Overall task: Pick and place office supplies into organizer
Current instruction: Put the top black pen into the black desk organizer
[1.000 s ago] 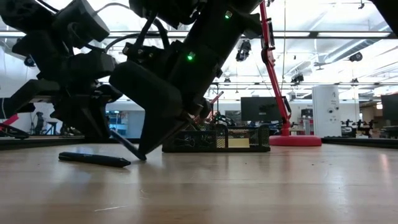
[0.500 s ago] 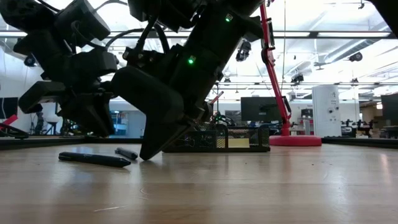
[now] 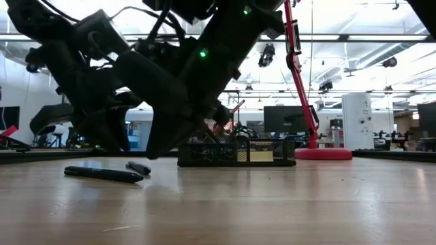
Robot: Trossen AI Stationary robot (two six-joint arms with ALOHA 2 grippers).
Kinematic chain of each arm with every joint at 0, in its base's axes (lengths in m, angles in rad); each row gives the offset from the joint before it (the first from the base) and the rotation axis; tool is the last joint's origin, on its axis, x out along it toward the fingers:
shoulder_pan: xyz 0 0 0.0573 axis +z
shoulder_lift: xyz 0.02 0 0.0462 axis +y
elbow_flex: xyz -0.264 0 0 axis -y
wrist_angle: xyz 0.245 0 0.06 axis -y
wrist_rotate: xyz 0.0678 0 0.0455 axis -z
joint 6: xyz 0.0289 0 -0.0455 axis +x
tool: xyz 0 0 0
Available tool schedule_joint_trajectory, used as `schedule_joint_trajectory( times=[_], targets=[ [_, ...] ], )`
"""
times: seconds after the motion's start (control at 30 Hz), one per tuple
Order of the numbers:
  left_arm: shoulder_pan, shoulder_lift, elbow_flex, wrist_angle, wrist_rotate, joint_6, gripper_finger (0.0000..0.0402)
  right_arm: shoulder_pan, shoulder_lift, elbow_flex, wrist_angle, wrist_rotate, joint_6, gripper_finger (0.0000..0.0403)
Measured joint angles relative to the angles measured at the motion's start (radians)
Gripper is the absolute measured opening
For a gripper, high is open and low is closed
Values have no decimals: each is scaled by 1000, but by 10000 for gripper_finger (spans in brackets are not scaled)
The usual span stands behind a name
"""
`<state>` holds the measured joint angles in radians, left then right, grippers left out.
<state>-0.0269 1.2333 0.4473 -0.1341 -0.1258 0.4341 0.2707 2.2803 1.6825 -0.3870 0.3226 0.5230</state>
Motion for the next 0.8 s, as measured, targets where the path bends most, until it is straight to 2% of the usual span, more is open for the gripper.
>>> schedule_joint_trajectory(
  times=[0.2,0.37,0.8],
  targets=[
    [17,40,0,48,28,121,70,0,0,0,1,0,8,13],
    [21,86,0,117,34,134,70,0,0,0,2,0,24,13],
    [21,106,1,88,131,156,70,0,0,-1,2,-10,57,13]
  ],
)
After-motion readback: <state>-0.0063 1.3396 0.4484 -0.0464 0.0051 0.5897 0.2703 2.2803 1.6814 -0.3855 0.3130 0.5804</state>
